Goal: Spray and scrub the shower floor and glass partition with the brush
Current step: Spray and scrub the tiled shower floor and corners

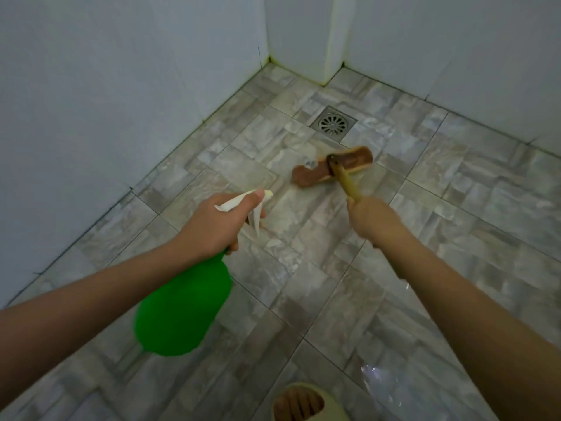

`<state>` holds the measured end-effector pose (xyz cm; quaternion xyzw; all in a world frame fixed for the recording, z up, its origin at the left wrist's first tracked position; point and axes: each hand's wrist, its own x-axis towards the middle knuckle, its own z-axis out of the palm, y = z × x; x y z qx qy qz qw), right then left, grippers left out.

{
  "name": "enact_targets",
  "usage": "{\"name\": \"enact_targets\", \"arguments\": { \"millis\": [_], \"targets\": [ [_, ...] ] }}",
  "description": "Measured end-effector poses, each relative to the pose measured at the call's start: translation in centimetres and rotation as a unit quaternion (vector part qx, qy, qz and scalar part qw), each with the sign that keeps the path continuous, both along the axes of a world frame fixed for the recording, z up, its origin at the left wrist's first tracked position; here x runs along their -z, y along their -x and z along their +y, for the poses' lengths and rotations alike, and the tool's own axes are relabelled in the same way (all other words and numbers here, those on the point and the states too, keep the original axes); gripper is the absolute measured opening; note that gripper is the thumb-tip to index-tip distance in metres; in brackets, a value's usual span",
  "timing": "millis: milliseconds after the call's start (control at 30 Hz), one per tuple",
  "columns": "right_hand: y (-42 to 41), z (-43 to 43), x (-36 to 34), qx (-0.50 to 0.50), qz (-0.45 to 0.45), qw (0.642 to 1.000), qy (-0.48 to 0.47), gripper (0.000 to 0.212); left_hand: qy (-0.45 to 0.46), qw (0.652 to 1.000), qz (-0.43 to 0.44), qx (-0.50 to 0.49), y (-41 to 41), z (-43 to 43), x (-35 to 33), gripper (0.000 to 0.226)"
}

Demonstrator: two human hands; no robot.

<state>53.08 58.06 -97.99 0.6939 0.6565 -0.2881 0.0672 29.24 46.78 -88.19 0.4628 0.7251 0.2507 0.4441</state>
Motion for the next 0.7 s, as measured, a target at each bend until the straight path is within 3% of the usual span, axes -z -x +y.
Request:
{"name": "enact_targets", "arguments": {
  "millis": [167,367,433,567,700],
  "targets": [
    [-3.8,-10.5,-0.9,0.039,-0.029,0.999,0.011,0.049,-0.008,1.000,0.019,0.022,-0.4,2.3,-0.9,0.061],
    [1.0,5.3,0.0,0.010,0.013,1.000,0.001,0.046,-0.010,0.997,0.019,0.070,-0.2,4.0,-1.9,0.066],
    [0.6,4.6,-0.1,0.001,-0.012,1.000,0.007,0.040,-0.008,0.996,0.021,0.083,0.5,4.6,-2.2,0.068],
    [-1.4,-5.9,-0.6,0.055,-0.028,0.998,0.009,0.049,-0.012,0.995,0.011,0.098,2.4,5.2,-2.2,0.064],
    [2.3,0.0,-0.3,0.028,-0.034,0.999,0.008,0.048,-0.021,0.996,0.007,0.090,4.3,5.7,-1.0,0.062]
  ]
}}
